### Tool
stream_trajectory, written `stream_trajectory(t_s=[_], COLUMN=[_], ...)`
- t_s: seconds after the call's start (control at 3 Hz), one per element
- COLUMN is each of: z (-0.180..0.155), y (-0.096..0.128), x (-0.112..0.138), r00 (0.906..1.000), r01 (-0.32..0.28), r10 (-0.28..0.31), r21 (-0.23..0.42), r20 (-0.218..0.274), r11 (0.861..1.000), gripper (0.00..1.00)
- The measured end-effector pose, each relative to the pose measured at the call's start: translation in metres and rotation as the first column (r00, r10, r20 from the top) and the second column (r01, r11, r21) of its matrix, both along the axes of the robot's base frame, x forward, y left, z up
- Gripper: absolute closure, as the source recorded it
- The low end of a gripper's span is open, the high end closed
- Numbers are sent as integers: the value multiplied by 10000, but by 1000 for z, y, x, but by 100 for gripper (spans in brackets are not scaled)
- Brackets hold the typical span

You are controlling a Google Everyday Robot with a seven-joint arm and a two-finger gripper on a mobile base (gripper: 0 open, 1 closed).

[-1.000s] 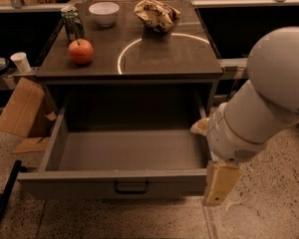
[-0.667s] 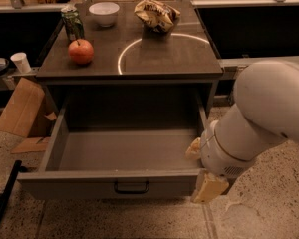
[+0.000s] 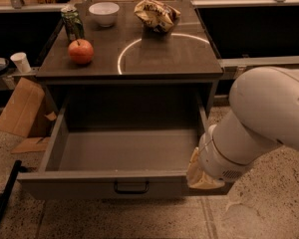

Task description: Close top drawer

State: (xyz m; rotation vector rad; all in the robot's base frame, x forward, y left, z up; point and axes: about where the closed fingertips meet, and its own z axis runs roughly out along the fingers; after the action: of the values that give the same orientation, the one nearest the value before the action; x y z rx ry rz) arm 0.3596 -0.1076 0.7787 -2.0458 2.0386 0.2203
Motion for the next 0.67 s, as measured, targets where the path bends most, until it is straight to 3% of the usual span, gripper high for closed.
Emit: stream_trajectory(t_s=[0.33, 0.67], z=[-44, -90], y=[-3, -11], x=[-9, -18], r00=[9979, 9918], r01=[-649, -1266], r10=[645, 1252], r21=[-410, -639], r20=[-113, -261], r11=[9970, 9899], gripper=[100, 100])
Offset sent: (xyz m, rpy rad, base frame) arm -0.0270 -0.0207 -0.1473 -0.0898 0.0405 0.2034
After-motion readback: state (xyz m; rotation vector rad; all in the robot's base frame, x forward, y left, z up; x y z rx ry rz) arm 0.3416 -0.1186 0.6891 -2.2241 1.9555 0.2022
